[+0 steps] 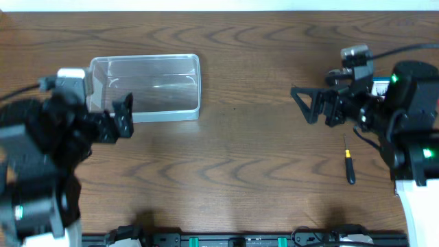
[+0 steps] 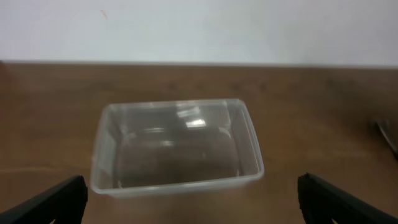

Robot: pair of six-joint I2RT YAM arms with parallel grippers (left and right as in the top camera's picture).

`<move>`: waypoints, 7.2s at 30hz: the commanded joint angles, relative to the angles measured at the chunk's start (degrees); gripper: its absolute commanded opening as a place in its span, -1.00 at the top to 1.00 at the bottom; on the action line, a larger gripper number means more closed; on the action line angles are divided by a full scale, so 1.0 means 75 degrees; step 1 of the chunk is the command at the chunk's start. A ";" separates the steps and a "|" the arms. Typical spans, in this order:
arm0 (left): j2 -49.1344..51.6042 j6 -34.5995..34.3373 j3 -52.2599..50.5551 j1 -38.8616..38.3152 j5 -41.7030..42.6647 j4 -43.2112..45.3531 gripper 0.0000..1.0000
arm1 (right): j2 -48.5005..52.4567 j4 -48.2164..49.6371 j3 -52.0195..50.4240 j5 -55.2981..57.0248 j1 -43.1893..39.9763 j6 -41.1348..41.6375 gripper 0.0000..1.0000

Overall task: Pack container
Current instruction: 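Raise both arms and move the right gripper toward the clear container, then grip the container's right rim with the right gripper, then drag the clear container rightward toward table center with the right gripper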

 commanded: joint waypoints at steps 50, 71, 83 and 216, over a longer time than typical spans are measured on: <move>0.6216 -0.0198 0.6245 0.1189 -0.1655 -0.4934 -0.96 | 0.8355 -0.3914 0.7877 0.3678 0.4348 0.1769 -0.99; 0.6216 -0.0198 0.6245 0.1189 -0.1655 -0.5321 -0.96 | 0.9460 -0.3899 0.7871 0.4826 0.4980 0.2174 -0.98; 0.6216 -0.0198 0.6245 0.1189 -0.1638 -0.5362 -0.96 | 0.9492 -0.3118 0.7868 0.4820 0.4861 0.2938 -0.98; 0.6225 -0.0315 0.6245 0.1186 -0.1635 -0.5898 -0.96 | 0.4937 -0.4736 0.2486 0.5339 0.2011 0.1964 0.98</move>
